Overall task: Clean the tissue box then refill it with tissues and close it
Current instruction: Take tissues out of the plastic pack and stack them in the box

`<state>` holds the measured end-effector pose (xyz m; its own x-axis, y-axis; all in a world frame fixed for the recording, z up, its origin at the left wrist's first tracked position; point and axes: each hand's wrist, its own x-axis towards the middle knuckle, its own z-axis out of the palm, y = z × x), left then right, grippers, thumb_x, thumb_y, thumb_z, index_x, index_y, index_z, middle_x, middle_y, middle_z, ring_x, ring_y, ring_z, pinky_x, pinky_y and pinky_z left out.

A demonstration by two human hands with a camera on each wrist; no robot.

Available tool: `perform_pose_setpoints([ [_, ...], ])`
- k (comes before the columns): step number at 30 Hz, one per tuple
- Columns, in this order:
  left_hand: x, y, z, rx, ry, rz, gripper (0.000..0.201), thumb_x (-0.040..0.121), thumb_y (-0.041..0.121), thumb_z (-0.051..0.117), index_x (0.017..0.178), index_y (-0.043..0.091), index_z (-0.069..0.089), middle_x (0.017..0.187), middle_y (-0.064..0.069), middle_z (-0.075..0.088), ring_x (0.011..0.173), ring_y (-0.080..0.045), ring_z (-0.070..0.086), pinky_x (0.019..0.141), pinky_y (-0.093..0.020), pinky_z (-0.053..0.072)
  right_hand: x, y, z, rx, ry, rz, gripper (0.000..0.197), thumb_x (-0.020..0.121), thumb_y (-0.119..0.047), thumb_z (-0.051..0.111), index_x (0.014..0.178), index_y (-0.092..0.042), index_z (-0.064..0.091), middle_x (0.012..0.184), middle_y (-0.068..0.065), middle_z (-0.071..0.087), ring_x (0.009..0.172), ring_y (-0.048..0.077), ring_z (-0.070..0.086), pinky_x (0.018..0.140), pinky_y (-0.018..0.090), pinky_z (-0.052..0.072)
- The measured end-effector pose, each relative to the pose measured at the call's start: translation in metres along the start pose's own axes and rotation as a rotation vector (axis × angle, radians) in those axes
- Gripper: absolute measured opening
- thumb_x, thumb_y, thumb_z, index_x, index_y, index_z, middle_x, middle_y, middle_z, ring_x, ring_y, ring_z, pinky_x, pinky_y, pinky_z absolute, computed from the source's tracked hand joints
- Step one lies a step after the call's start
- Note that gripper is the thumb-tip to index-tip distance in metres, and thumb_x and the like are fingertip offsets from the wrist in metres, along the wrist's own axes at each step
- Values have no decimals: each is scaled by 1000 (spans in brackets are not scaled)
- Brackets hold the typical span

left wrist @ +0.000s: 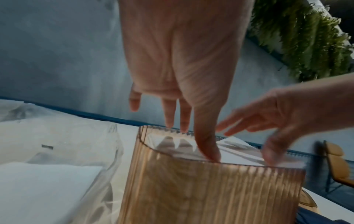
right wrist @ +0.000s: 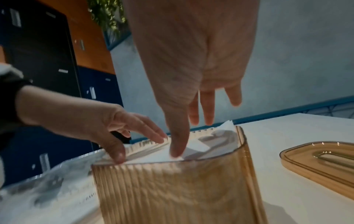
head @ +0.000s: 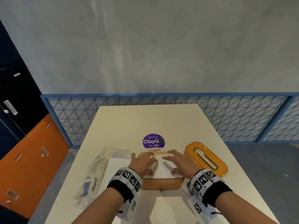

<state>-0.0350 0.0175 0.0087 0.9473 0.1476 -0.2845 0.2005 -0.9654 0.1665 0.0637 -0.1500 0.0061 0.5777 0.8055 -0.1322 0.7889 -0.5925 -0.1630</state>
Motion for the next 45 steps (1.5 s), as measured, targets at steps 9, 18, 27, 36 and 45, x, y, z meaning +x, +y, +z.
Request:
perform_pose_setpoints([
  [9, 15, -12, 7, 91, -247, -76, 67, 86, 17, 64, 140, 39, 32, 142, 0, 36, 132, -24, 39, 107, -58, 22, 3, -3, -5, -54, -457, 137, 60, 98, -27, 44, 149, -38, 15, 160, 1, 11, 148, 24, 11, 117, 55, -2],
  [18, 4, -4, 10, 181, -134, -111, 58, 90, 18, 56, 138, 39, 33, 136, -6, 40, 132, -27, 34, 106, -58, 22, 6, -7, -4, -70, -448, 168, 57, 97, -35, 42, 149, -34, 18, 156, 5, 24, 145, 25, 19, 117, 58, 1],
  [27, -27, -60, 39, -322, 352, -605, 41, 98, 25, 37, 138, 16, 39, 141, -9, 38, 129, -26, 37, 102, -36, 37, -5, 15, -14, 176, 77, 313, 49, 99, -24, 42, 146, -27, 31, 139, 7, 46, 127, 23, 47, 101, 32, 40],
  [36, -15, -65, 85, -245, -96, -730, 84, 93, 52, 43, 150, 10, 0, 158, -17, -7, 147, -33, -1, 117, -44, 20, -4, 21, 7, 490, -161, 434, 67, 97, -4, 40, 150, -30, 9, 97, 4, 56, 87, 19, 59, 86, 33, 56],
  [45, -8, -62, 85, -239, -117, -791, 59, 100, 25, 34, 150, 14, 6, 159, -13, -4, 147, -30, 0, 117, -46, 18, -7, 17, 4, 412, -122, 414, 62, 99, -4, 33, 151, -24, 7, 95, 4, 50, 84, 14, 48, 62, 16, 39],
])
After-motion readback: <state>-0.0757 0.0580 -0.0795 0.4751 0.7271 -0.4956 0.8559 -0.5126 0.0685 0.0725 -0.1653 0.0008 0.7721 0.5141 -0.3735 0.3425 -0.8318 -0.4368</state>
